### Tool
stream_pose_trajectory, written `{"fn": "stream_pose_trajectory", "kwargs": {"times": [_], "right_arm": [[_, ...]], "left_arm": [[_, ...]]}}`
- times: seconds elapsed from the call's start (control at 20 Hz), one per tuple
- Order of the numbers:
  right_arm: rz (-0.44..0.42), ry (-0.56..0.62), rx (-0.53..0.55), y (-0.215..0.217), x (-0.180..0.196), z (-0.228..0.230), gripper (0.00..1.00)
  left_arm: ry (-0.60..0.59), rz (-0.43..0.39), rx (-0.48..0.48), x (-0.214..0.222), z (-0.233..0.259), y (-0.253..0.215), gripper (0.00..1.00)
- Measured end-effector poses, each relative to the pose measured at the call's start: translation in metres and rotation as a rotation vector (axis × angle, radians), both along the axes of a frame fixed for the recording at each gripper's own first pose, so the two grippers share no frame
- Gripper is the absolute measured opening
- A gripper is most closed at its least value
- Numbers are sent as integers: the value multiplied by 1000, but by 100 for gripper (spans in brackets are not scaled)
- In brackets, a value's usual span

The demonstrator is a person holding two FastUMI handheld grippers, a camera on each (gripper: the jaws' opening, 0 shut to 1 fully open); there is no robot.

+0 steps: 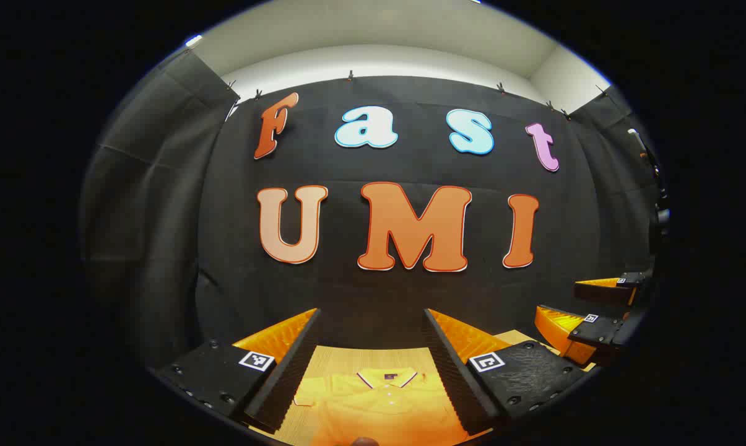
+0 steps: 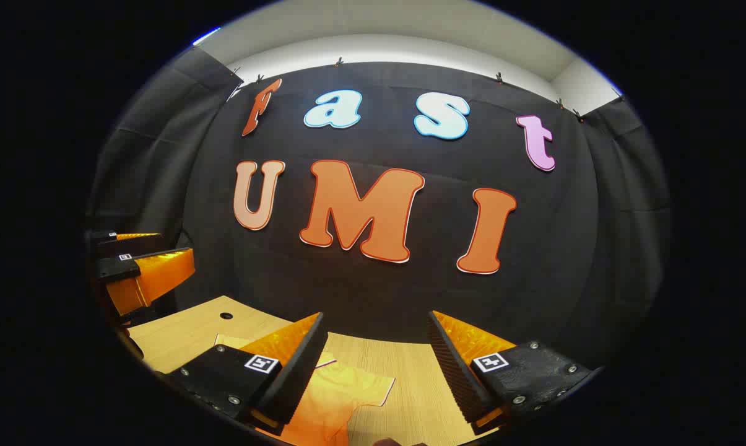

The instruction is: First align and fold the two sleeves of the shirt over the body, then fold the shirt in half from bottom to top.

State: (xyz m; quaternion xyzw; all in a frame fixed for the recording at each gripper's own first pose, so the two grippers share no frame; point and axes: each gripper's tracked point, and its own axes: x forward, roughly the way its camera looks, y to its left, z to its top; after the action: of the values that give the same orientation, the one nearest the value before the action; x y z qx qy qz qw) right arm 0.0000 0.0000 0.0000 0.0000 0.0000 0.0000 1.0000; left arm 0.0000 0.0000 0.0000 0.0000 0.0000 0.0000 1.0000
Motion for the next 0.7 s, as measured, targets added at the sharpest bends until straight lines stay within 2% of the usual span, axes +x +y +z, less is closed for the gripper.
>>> {"fn": "stream_pose_trajectory", "kwargs": {"times": [0.7], "right_arm": [[43,13,-1,23,-3,-2,99]], "left_arm": [[-16,-14,61,-11,0,1,98]]}}
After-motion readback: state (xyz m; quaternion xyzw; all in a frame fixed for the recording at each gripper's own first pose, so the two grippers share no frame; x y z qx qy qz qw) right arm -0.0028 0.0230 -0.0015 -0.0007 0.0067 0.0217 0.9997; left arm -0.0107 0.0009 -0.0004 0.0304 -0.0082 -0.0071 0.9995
